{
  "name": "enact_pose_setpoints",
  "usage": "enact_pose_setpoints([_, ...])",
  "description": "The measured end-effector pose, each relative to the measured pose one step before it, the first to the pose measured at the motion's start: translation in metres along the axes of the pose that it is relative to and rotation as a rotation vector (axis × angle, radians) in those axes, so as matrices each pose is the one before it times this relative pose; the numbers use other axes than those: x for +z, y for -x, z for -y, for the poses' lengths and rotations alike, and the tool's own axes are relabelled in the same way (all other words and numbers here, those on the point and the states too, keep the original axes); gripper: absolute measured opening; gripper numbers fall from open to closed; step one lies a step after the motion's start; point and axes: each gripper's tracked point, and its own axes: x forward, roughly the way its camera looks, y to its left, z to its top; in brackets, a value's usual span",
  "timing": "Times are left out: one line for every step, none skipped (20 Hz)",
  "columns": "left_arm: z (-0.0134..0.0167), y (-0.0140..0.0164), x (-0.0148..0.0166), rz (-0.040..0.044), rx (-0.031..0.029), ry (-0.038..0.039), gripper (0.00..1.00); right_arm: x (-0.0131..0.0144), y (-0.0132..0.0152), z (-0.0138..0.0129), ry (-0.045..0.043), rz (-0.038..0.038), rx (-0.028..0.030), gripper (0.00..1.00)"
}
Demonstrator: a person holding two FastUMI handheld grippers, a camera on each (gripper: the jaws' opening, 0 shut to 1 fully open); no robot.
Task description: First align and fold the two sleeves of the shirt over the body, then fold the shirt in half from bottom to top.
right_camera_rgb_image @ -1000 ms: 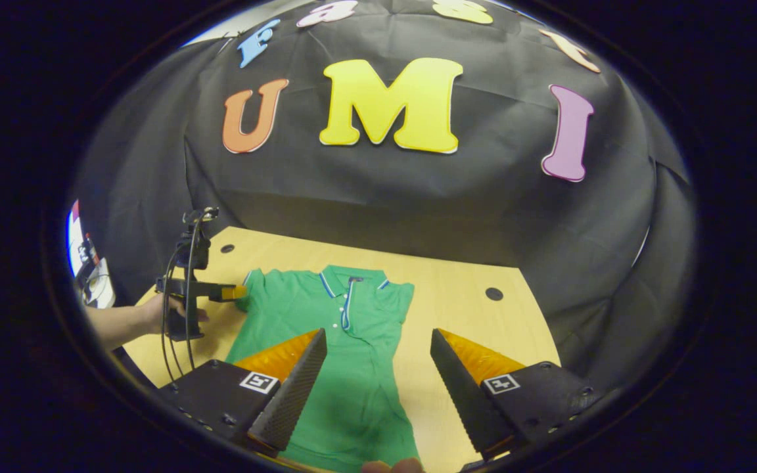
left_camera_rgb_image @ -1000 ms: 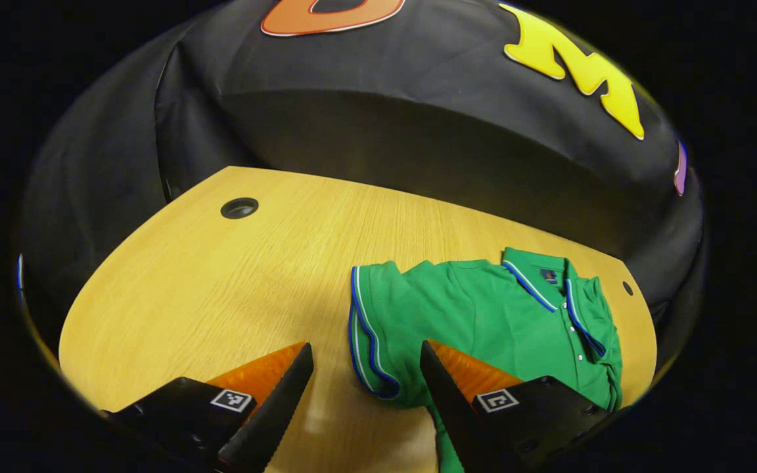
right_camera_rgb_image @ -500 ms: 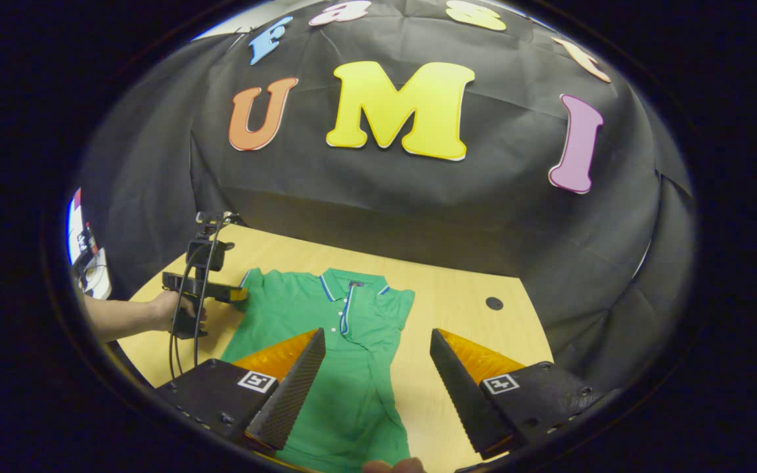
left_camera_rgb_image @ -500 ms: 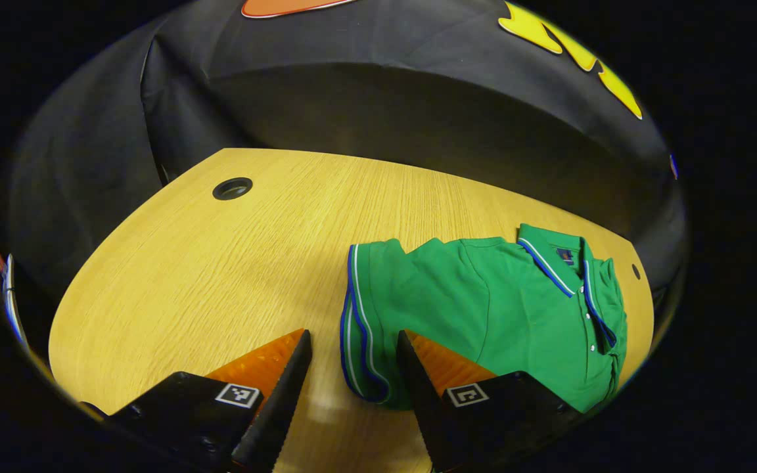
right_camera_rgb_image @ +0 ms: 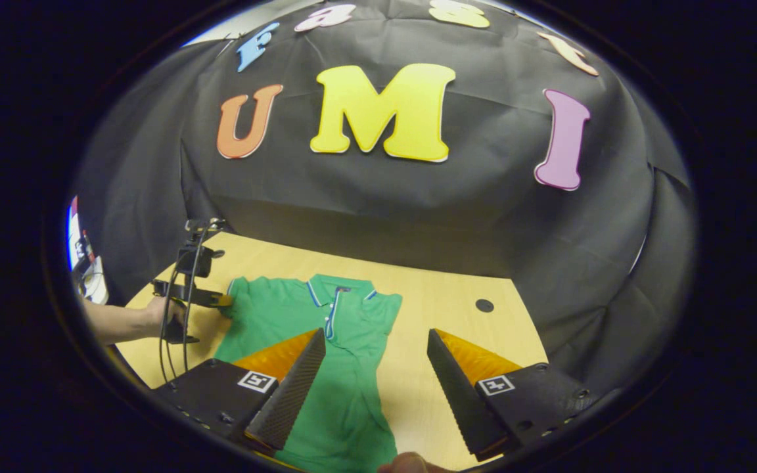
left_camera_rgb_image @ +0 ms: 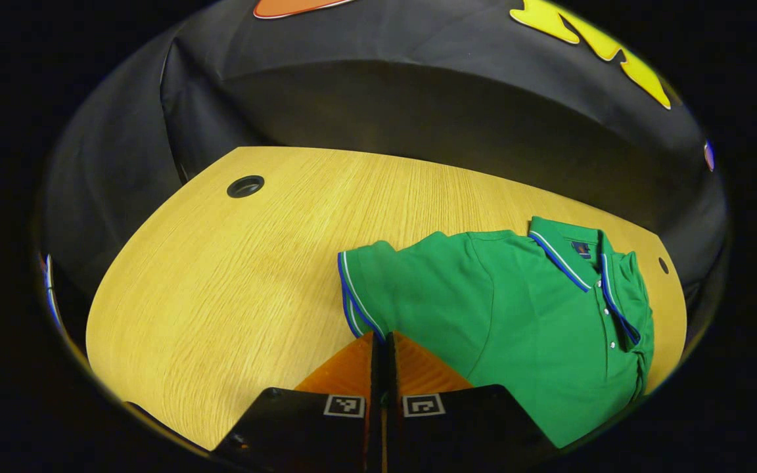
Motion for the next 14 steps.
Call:
enact_pose_setpoints([0.00232,0.00603,0.00425,0.01516,-0.01118,0.00442,0.08,-0.00019,-0.00104,0.0041,-0.01295,0.00751,-0.00586,0.95])
enact_pose_setpoints([0.00327,0.00661,0.00539,0.01166,-0.0102,-0.00355,0.07,-0.00206,0.00002,0.00151,-0.01564,0.00234,0.00071,0.95])
enact_pose_setpoints([0.00276,0.00672,0.00285,0.00047,-0.01269,-0.00595,0.07,-0.00231,0.00055,0.00178,-0.01529,-0.00021,0.00148,0.96])
enact_pose_setpoints([0.00336,0.0062,0.00447,0.00621,-0.00717,-0.00326,0.07,-0.00251,0.00123,0.00241,-0.01347,-0.00498,0.00123,0.96])
enact_pose_setpoints([0.00455,0.006,0.00468,0.0042,-0.00789,-0.00065,0.07,-0.00355,0.00144,0.00299,-0.01253,-0.00432,0.00355,0.95])
enact_pose_setpoints([0.00534,0.00748,0.00611,0.01255,-0.0052,-0.00176,0.07,-0.00033,0.00282,0.00341,-0.00885,0.0005,-0.00093,0.96])
enact_pose_setpoints([0.00562,0.00507,0.00633,0.01339,-0.0026,-0.00706,0.06,-0.00095,0.00723,0.00076,-0.00813,0.00718,-0.00171,0.95])
enact_pose_setpoints([0.00754,0.00436,0.00683,0.01175,-0.00289,-0.00906,0.06,0.00208,0.00347,0.00364,-0.00456,0.00886,-0.00171,0.96])
enact_pose_setpoints([0.00911,0.00321,0.00548,0.00991,-0.00638,-0.00649,0.07,0.00028,0.00412,0.00396,-0.00344,0.00607,-0.00341,0.95])
enact_pose_setpoints([0.00944,0.00284,0.00688,0.00517,-0.00825,-0.00855,0.06,0.00141,0.00463,0.00515,-0.0048,0.00571,-0.00242,0.95])
enact_pose_setpoints([0.01179,0.00063,0.00516,0.00645,-0.00694,-0.01562,0.06,0.00102,0.00386,0.00482,-0.00448,0.00707,-0.00514,0.95])
enact_pose_setpoints([0.0118,-0.00062,0.00494,0.00476,-0.00618,-0.02186,0.06,0.00089,0.00467,0.00612,-0.00461,0.00717,-0.00879,0.95])
enact_pose_setpoints([0.01669,0.00018,0.00313,-0.00085,-0.0153,-0.02042,0.06,-0.00066,0.00469,0.00716,-0.00489,0.00484,-0.00995,0.95])
enact_pose_setpoints([0.01675,-0.00064,0.00309,0.00063,-0.01968,-0.01894,0.06,-0.00189,0.00464,0.0083,-0.00195,-0.002,-0.01466,0.95])
